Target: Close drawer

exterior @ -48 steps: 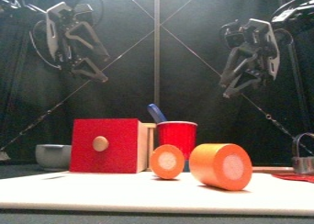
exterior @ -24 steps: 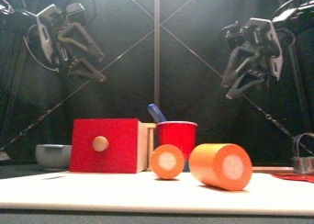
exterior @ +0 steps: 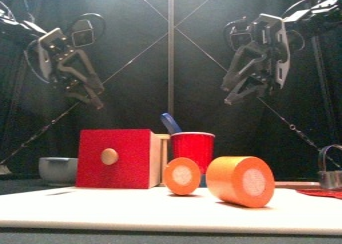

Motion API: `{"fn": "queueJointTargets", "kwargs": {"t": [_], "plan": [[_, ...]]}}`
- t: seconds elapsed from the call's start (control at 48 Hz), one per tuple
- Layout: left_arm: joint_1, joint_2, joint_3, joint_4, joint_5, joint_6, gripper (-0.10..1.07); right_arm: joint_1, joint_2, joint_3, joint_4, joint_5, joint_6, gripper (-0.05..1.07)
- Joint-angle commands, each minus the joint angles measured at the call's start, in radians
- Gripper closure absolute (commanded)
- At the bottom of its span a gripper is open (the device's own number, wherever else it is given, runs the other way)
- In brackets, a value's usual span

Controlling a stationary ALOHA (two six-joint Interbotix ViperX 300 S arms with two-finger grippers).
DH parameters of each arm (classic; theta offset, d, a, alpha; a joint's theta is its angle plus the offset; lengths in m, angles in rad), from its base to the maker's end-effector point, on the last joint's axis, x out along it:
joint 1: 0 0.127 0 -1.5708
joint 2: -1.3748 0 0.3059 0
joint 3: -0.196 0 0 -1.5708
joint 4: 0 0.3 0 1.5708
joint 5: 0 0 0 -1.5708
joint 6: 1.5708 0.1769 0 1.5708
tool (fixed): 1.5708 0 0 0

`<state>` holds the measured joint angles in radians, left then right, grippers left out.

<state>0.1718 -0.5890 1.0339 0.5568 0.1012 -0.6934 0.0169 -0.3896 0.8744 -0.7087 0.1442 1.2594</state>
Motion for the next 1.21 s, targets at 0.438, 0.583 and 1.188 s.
{"fn": "queueJointTargets", "kwargs": {"t": [0.438, 0.583, 1.188], "plan": [[0.333, 0.179, -0.250, 0.080, 0.037, 0.006, 0.06, -0.009, 0.140, -0.104, -0.040, -0.014, -0.002, 0.79], [0.357, 0.256, -0.302, 0.106, 0.038, 0.005, 0.15, -0.041, 0.218, -0.147, -0.040, -0.015, -0.003, 0.91], [0.428, 0.572, -0.614, 0.351, 0.153, 0.009, 0.21, 0.034, 0.377, -0.373, -0.080, -0.014, 0.000, 0.94]]}}
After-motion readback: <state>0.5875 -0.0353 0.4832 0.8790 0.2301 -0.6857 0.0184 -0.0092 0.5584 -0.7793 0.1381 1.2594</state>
